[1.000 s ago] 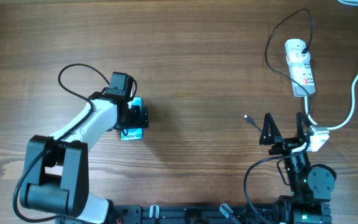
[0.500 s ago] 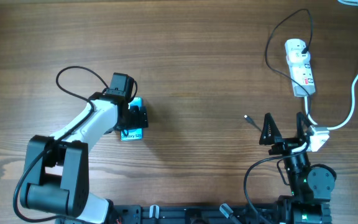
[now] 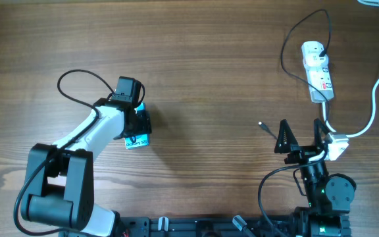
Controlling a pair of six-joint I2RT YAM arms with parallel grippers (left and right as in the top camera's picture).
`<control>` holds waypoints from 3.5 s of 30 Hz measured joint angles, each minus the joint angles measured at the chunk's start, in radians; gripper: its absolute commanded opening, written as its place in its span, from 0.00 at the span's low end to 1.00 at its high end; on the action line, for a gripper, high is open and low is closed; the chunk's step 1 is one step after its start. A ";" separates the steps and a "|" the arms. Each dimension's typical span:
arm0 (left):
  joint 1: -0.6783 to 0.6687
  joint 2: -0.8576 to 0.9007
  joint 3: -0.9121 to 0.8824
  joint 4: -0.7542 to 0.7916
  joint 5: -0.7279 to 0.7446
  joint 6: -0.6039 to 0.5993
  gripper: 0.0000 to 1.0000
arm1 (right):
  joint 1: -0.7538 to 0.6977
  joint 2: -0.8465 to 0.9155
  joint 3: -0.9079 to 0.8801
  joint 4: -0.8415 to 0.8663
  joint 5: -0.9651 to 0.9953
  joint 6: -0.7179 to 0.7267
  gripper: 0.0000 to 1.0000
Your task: Plug charger to phone and switch on socket
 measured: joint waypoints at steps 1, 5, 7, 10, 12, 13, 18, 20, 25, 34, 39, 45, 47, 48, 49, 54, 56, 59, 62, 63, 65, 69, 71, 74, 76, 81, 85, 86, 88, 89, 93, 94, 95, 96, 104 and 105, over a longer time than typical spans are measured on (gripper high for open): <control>0.000 0.000 0.000 0.000 0.000 0.000 0.71 | 0.000 0.000 0.000 0.000 0.000 0.000 1.00; 0.000 0.000 -0.002 0.008 0.000 -0.002 0.80 | 0.000 0.000 0.000 0.000 0.000 0.000 1.00; 0.000 0.000 -0.002 0.026 0.001 -0.004 0.83 | 0.000 0.000 0.000 0.000 0.000 0.000 1.00; -0.001 0.000 -0.002 0.038 0.002 -0.004 0.87 | 0.000 0.000 0.000 0.000 0.000 0.000 1.00; -0.001 0.000 -0.002 0.039 0.006 -0.004 0.86 | 0.000 0.000 0.000 0.000 0.000 0.000 1.00; -0.002 0.000 -0.003 0.040 0.005 -0.004 0.83 | 0.000 0.000 0.000 0.000 0.000 0.000 1.00; 0.000 0.000 -0.004 0.048 -0.007 -0.003 0.69 | 0.000 0.000 0.000 0.000 0.000 0.000 1.00; 0.000 0.000 -0.003 0.048 -0.007 -0.003 0.69 | 0.000 0.000 0.000 0.000 0.000 0.000 1.00; 0.000 -0.001 -0.003 0.051 -0.007 0.000 0.44 | 0.000 0.000 0.000 0.000 0.000 0.000 1.00; 0.000 -0.001 -0.003 0.054 -0.008 0.000 0.56 | 0.000 0.000 0.000 0.000 0.000 0.000 1.00; 0.000 -0.001 -0.003 0.054 -0.007 0.000 0.58 | 0.000 0.000 0.000 0.000 0.000 0.000 1.00; 0.000 0.000 -0.003 0.054 -0.007 0.000 0.69 | 0.000 0.000 0.000 0.000 0.000 0.000 1.00; 0.000 0.001 -0.003 0.054 -0.007 0.000 0.70 | 0.000 0.000 0.000 0.000 0.000 0.000 1.00; 0.000 0.001 -0.003 0.054 -0.007 0.000 0.69 | 0.000 0.000 0.000 0.000 0.000 0.000 1.00; 0.000 0.001 -0.003 0.053 -0.007 0.000 0.67 | 0.000 0.000 0.000 0.000 0.000 0.000 1.00; 0.000 0.001 -0.002 0.048 -0.006 0.001 0.63 | 0.000 0.000 0.000 0.000 0.000 0.000 1.00; 0.000 0.001 0.002 0.038 -0.005 0.001 0.60 | 0.000 0.000 0.000 0.000 0.000 0.000 1.00; 0.000 0.020 0.048 -0.079 0.017 0.000 0.57 | 0.000 0.000 0.000 0.000 0.000 0.000 1.00; 0.000 0.052 0.143 -0.232 0.020 0.000 0.56 | 0.000 0.000 0.000 0.000 0.000 0.000 1.00; 0.000 0.058 0.192 -0.294 0.020 0.000 0.56 | 0.000 0.000 0.000 0.000 0.000 0.000 1.00; 0.000 0.060 0.293 -0.376 0.019 0.000 0.54 | 0.000 0.000 0.000 0.000 0.000 0.000 1.00; 0.000 0.064 0.496 -0.567 0.020 0.000 0.54 | 0.000 0.001 0.000 0.000 0.000 0.000 1.00; 0.000 0.064 0.584 -0.640 0.024 0.000 0.53 | 0.000 0.001 0.000 0.000 0.000 0.000 1.00; 0.000 0.064 0.679 -0.724 0.055 0.000 0.51 | 0.000 0.002 0.000 0.000 0.000 0.000 1.00; 0.000 0.063 0.702 -0.772 0.091 0.000 0.51 | 0.000 0.002 0.000 0.000 0.000 0.000 1.00; 0.000 0.063 0.703 -0.813 0.175 0.000 0.51 | 0.000 0.002 0.000 0.022 -0.001 0.005 1.00; 0.000 0.063 0.703 -0.813 0.211 -0.004 0.51 | 0.000 0.005 0.000 0.014 -0.259 0.423 1.00; 0.000 0.063 0.703 -0.812 0.217 -0.011 0.50 | 0.000 0.008 0.000 0.013 -0.364 0.574 1.00; 0.000 0.063 0.703 -0.813 0.232 -0.034 0.47 | 0.001 0.008 0.000 0.007 -0.510 0.813 1.00; 0.000 0.064 0.703 -0.813 0.241 -0.041 0.46 | 0.001 0.008 0.000 0.007 -0.555 0.904 1.00; 0.000 0.063 0.703 -0.812 0.377 -0.055 0.46 | 0.001 0.008 0.000 -0.005 -0.658 0.876 1.00; 0.000 0.063 0.703 -0.812 0.402 -0.056 0.46 | 0.001 0.010 0.000 -0.005 -0.672 0.833 1.00; 0.000 0.063 0.703 -0.811 0.447 -0.056 0.43 | 0.001 0.010 0.000 -0.005 -0.684 0.789 1.00; 0.000 0.064 0.703 -0.811 0.510 -0.066 0.42 | 0.001 0.010 0.000 -0.005 -0.694 0.746 1.00; 0.000 0.064 0.704 -0.734 0.903 -0.260 0.40 | 0.001 0.237 0.000 -0.005 -0.705 0.494 1.00; 0.000 0.064 0.704 -0.734 0.938 -0.269 0.41 | 0.007 0.295 0.000 -0.005 -0.700 0.447 1.00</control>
